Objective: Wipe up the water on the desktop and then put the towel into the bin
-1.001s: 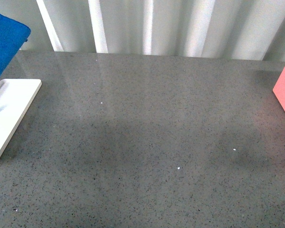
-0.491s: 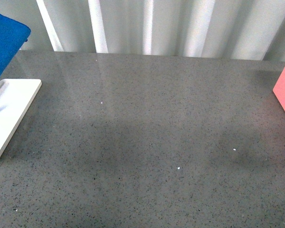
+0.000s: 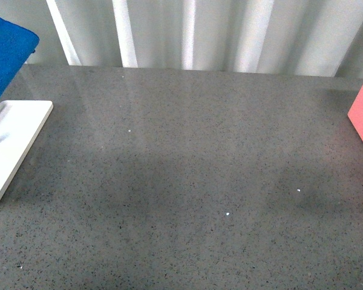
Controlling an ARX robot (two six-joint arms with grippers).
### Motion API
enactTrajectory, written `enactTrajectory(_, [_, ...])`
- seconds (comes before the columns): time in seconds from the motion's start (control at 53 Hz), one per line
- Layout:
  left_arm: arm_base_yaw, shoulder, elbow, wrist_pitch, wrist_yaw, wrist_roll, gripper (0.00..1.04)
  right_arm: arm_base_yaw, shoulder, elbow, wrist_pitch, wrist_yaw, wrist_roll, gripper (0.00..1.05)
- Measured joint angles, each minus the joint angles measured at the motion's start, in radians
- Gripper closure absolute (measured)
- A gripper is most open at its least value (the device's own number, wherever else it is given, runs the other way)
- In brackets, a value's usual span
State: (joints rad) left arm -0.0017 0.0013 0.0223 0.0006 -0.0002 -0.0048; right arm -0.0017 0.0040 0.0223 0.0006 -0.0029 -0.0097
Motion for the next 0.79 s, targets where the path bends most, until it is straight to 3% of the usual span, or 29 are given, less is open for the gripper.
enactTrajectory(0.151, [0.0,0.009,0.003,-0.012,-0.004,-0.013,0.07,0.0,0.0,0.0,0.0,0.0,0.0,0.07])
enactTrajectory(0.246, [0.027,0.142,0.089,-0.237,0.016,-0.135,0.07,0.0,0.0,0.0,0.0,0.0,0.0,0.07])
enactTrajectory(0.302, [0.059,0.238,0.112,-0.276,0.059,-0.206,0.07,0.0,0.0,0.0,0.0,-0.001,0.0,0.07])
enactTrajectory(0.397, [0.078,0.372,0.124,-0.188,0.124,-0.237,0.07,0.0,0.0,0.0,0.0,0.0,0.0,0.07])
enactTrajectory(0.604, [0.077,0.933,0.374,0.31,0.174,-0.13,0.07,0.0,0.0,0.0,0.0,0.0,0.0,0.07])
enactTrajectory(0.793, [0.073,1.346,0.653,0.219,0.108,0.0,0.07,0.0,0.0,0.0,0.0,0.0,0.0,0.07])
